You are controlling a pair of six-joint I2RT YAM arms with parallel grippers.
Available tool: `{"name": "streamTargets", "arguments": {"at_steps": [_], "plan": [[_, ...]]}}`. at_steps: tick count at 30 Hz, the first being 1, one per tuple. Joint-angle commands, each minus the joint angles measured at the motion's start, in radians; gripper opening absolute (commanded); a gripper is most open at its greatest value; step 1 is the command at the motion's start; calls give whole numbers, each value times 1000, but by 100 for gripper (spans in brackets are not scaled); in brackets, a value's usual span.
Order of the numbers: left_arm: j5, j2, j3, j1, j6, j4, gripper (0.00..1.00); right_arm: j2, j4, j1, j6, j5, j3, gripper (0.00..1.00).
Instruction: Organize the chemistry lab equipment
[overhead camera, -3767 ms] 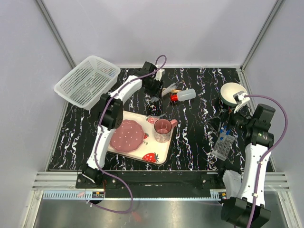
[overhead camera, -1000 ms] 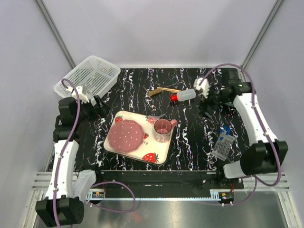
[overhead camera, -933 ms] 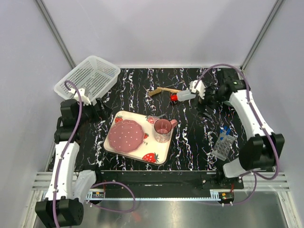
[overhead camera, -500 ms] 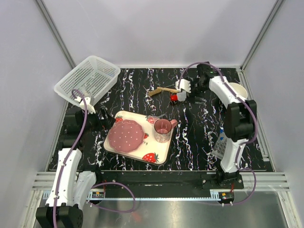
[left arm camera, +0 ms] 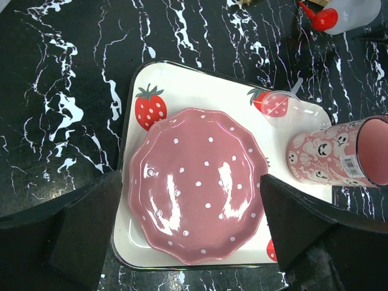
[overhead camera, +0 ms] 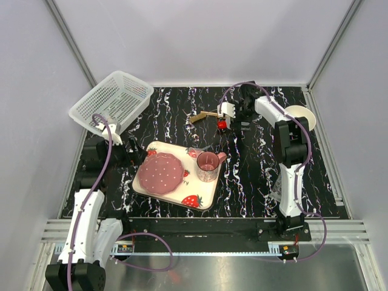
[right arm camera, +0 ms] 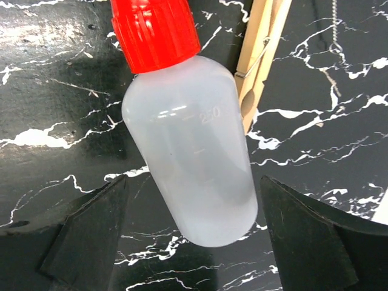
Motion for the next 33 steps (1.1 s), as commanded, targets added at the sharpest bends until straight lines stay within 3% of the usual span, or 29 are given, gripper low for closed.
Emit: {"name": "streamTargets", "arguments": {"at_steps": [1, 5, 9, 14, 18, 21, 24, 27, 33], "plan": [[59, -1, 8, -15, 19, 76, 99, 0, 15, 12, 29, -24, 3, 90], [146, -23, -7, -35, 16, 104, 99, -30, 16, 12, 104, -52, -40, 77], [314, -23, -26, -47, -62, 168, 99, -98, 16, 11, 222, -69, -88, 48], [440, -14, 3, -47, -205, 263, 99, -281, 20, 9, 486, -157, -192, 39], [470, -4, 5, -89, -471, 461, 99, -426, -5, 5, 743, -294, -237, 38], [380, 23, -6, -196, -648, 647, 99, -539, -40, 3, 897, -442, -292, 38], [183, 71, 9, -371, -740, 766, 99, -642, -75, 3, 1001, -640, -355, 38], [5, 156, 43, -556, -831, 826, 99, -745, -88, 1, 1050, -752, -421, 38], [-189, 391, 223, -742, -885, 819, 99, -917, -60, -11, 1089, -842, -550, 40]]}}
